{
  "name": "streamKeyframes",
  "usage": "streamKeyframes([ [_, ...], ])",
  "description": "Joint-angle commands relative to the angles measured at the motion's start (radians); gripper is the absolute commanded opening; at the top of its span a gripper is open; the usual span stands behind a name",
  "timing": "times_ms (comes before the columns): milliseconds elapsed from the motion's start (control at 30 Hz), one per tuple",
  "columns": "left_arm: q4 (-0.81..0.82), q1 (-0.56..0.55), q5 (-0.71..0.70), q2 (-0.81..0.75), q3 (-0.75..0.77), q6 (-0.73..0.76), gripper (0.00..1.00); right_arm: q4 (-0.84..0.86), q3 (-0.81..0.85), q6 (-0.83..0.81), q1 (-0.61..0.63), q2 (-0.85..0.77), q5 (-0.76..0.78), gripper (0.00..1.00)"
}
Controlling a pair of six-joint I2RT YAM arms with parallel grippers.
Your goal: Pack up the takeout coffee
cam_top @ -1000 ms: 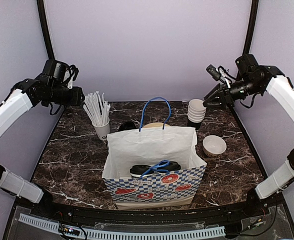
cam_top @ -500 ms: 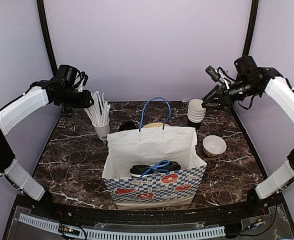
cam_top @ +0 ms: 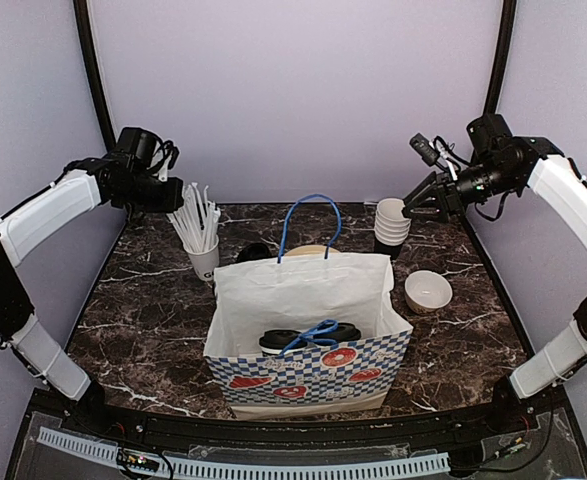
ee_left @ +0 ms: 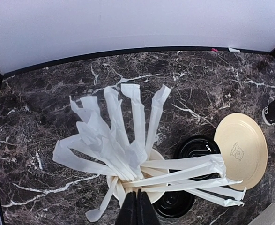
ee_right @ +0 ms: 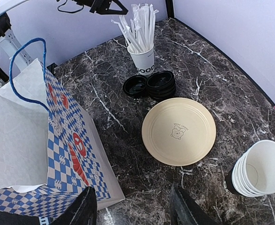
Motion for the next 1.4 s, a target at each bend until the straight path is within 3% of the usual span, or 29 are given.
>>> streamKeyframes([
  [0,-0.033,0.006,0.001,-0.04,0.054,0.019,0.0,0.024,-0.012,0.0,-0.006,-0.029,-0.012,0.52],
  [433,-0.228,0.005,0.077,-0.232,0.295,0.02,0.0,0.006,0.027,0.002,-0.006,0.002,-0.013,0.52],
  [533,-0.24,0.005,0.202,-0.263,0.344,0.016,0.0,0.002,0.033,0.003,-0.006,0.011,-0.01,0.52],
  [700,-0.16,0.003,0.485,-0.32,0.376,-0.037,0.0,-0.002,0.043,0.005,-0.006,0.024,0.007,0.51],
  [1033,0.017,-0.068,0.802,-0.382,0.352,-0.208,0.0,-0.004,0.043,0.012,-0.006,0.048,0.043,0.51],
  [1367,0.186,-0.181,0.966,-0.397,0.294,-0.376,0.0,-0.001,0.033,0.014,-0.007,0.056,0.059,0.51],
])
